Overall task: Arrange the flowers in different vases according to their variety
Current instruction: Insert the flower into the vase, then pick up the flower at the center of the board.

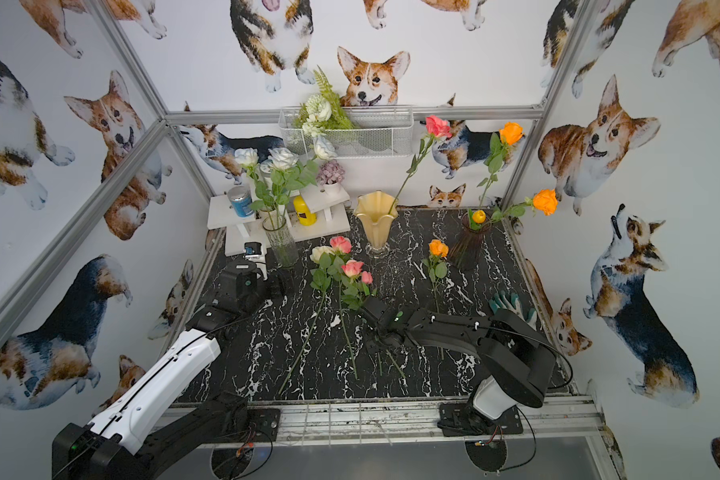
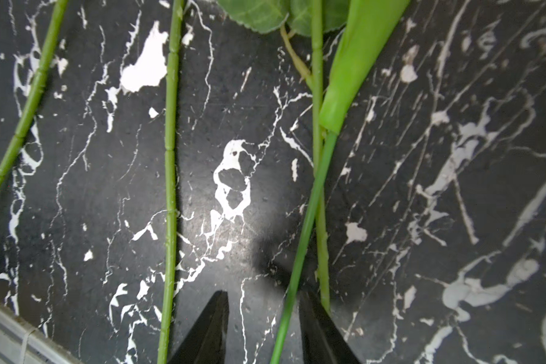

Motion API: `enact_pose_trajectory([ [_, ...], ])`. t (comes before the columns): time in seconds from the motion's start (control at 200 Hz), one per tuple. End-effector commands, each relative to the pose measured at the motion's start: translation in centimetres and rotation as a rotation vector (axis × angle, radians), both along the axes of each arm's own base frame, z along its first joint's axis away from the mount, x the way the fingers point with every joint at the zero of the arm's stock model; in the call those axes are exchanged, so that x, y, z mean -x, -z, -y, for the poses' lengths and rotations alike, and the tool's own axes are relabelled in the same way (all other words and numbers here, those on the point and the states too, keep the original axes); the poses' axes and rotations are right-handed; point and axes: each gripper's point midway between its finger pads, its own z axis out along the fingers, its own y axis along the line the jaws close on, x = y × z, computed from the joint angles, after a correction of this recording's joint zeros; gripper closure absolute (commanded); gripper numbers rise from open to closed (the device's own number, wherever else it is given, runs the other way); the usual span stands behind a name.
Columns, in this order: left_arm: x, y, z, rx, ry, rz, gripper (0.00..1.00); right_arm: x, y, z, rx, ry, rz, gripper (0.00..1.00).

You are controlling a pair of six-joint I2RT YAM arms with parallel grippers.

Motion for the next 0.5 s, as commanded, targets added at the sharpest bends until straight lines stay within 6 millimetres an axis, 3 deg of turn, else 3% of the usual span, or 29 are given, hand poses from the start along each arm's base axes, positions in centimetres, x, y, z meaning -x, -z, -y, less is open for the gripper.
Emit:
enact_pose_trajectory([
  [0.0,0.0,-0.3,0.0,0.008,-0.005,0.01,0.0,-0.4,0.6,0.5,0.043,0.027,0.004,0.58],
  [0.35,0.0,0.0,-0.1,-0.002,-0.005,0.002,0.0,-0.5,2.3,1.0,0.117,0.021,-0.016,0.62],
  [0.495,0.1,0.1,-0.1,-0.001,-0.003,-0.002,0.0,-0.3,3.1,1.1,0.142,0.015,-0.042,0.7],
])
